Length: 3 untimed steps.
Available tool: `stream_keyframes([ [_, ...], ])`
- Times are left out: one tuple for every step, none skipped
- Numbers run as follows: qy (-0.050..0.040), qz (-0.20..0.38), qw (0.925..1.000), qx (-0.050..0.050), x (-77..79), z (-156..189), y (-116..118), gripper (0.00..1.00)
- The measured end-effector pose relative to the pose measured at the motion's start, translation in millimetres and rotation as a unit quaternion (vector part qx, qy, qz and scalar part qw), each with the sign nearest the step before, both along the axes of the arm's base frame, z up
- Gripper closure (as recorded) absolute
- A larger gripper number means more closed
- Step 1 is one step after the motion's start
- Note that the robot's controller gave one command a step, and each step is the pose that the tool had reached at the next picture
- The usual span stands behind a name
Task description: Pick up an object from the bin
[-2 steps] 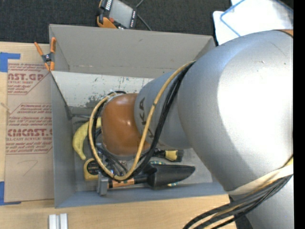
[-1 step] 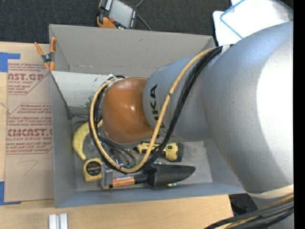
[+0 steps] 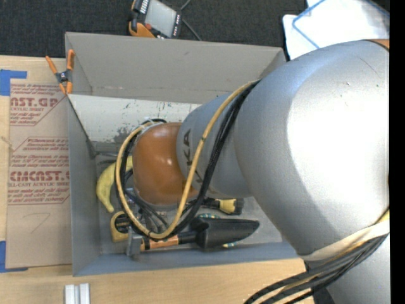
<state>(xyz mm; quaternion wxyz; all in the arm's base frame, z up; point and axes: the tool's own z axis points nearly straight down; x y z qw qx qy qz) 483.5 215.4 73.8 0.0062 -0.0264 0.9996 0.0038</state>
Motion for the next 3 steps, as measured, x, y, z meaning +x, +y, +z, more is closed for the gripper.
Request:
stream_keyframes([
  [-0.0015,-0.074,0.9973,0.0,11.3,-4,7,0.0],
  [-0.0003,-0.003,1.0,0.0,0.3,0,1,1.0],
  [-0.0003,-0.003,1.0,0.0,0.3,0,1,1.0],
])
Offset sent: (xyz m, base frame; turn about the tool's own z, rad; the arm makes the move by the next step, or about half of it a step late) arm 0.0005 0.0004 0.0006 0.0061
